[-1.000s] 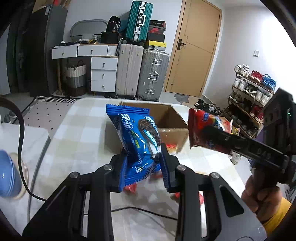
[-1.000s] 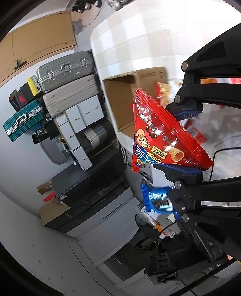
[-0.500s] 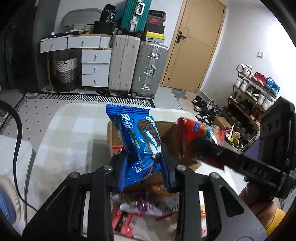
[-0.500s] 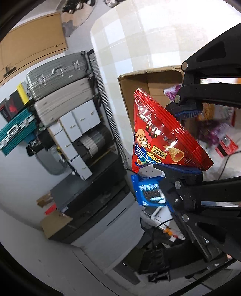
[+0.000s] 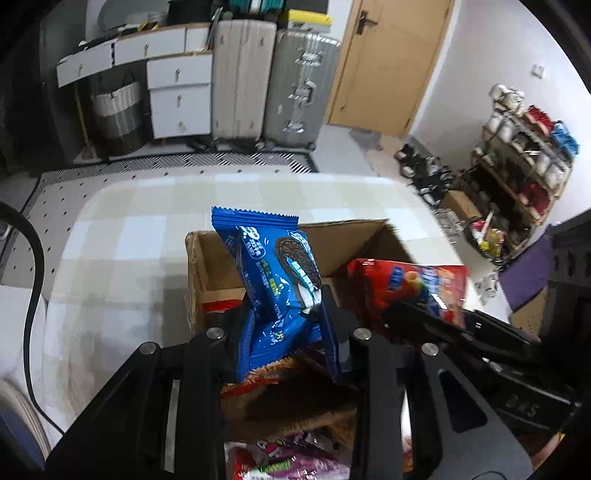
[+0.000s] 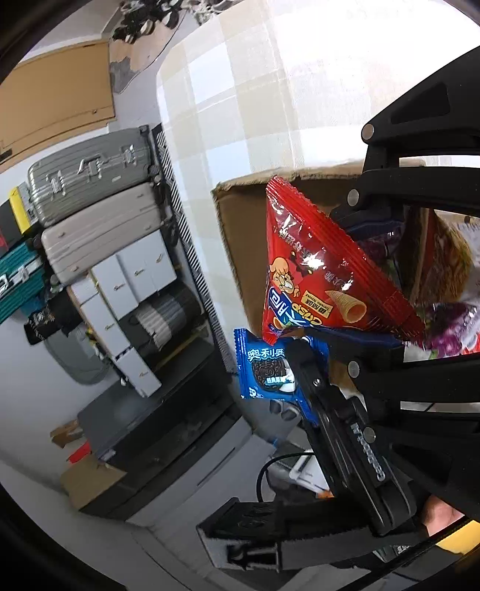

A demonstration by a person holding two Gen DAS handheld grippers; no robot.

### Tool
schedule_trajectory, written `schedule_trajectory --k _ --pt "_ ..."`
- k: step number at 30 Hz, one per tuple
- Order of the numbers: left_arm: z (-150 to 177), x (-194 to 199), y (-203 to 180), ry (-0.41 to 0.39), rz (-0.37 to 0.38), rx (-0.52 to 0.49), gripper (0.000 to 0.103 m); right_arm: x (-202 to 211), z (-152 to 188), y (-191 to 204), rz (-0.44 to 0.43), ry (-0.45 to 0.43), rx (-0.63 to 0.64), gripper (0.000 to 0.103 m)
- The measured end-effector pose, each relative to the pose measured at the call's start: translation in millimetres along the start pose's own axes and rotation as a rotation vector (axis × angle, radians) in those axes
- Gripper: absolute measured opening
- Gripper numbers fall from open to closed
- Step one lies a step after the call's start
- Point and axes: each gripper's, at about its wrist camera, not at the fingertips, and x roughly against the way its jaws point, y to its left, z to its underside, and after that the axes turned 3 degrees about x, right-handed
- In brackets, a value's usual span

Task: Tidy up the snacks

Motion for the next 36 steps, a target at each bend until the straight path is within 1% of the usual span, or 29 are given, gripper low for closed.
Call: schedule_trajectory --k 1,4,6,8,10,13,15,24,36 --pt "5 -6 -3 0.01 -0.007 -0.003 0.027 -2 0 -2 0.008 0.004 -0.007 0.041" --pt "3 -27 -8 0.021 -0.084 -0.011 0.027 -8 -1 -8 0.041 0.023 -0.02 0.041" --pt "0 -41 -12 0.042 -0.063 -0.009 0.027 -12 -1 -12 0.042 0.032 -0.025 0.041" --pt "4 -48 -15 0.054 -0.069 -0.019 0.028 -14 -3 -9 0.055 0.031 0.003 0.041" --pt "4 -61 -17 0.087 -0.054 -0.01 0.028 -17 -3 -7 0.075 0.04 0.018 0.04" --pt "1 -77 -11 0.106 -0.044 0.003 0.028 -17 -3 -9 0.076 0.046 0.007 0.041" --pt "0 -84 -10 0.107 -0.052 -0.002 0.028 -18 -3 -7 0.083 0.056 0.01 0.04" --pt "3 -96 -5 0.128 -0.036 0.005 0.028 -20 -7 -8 0.082 0.073 -0.008 0.041" --pt "17 -83 -2 0.125 -0.023 0.016 0.028 -23 -8 -8 0.078 0.091 -0.024 0.042"
